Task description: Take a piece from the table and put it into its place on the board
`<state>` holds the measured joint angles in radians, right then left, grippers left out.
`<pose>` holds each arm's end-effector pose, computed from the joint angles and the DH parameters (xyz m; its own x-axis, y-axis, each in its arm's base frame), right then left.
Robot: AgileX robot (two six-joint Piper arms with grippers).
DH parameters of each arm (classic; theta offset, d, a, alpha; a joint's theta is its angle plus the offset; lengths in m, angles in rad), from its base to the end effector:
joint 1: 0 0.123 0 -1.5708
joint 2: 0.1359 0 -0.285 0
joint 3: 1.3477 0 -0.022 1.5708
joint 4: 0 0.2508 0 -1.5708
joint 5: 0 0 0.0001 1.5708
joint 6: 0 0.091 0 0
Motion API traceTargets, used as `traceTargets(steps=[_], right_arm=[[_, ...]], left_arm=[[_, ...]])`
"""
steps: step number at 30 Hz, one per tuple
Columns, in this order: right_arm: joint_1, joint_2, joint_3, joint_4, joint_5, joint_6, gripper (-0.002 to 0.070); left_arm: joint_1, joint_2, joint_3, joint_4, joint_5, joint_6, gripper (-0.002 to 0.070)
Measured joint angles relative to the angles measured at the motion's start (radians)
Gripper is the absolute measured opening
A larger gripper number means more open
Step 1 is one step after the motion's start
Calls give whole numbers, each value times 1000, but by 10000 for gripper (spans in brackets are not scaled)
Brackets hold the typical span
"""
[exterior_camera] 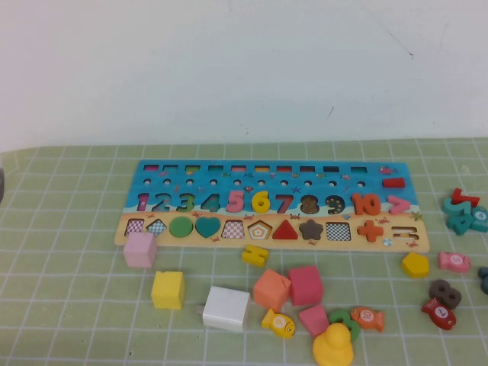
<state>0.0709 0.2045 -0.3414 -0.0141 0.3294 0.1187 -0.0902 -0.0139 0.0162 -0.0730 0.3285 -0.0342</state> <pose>0.0614 0.0039 0.2857 -0.1112 0.0975 -0.9890 -0.0549 0.9930 0.1041 0.0530 -0.0070 0.1789 -0.2498 -0.0809 -0.9649 0.0875 0.9905 -0.1057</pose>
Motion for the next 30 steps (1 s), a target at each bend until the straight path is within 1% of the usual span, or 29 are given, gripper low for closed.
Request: traceTargets(steps=[3,8,16,20,24,30], right_arm=[[0,0,78,2,5,-44,-1],[-2,-14,136,6,5,-78,-1],[-2,-175,236,-53,-15,-92,-1],[-7,-214,345,-56,-17,-96,-1],[-43,-217,366,-56,-15,-97,-1],[-49,-217,366,-61,-7,-92,-1]], left_arm=[[0,0,0,0,0,0,-2],[0,0,0,0,0,0,-2],[0,0,0,0,0,0,-2],[0,0,0,0,0,0,-2],[0,0,0,0,0,0,-2],[0,0,0,0,0,0,-2]])
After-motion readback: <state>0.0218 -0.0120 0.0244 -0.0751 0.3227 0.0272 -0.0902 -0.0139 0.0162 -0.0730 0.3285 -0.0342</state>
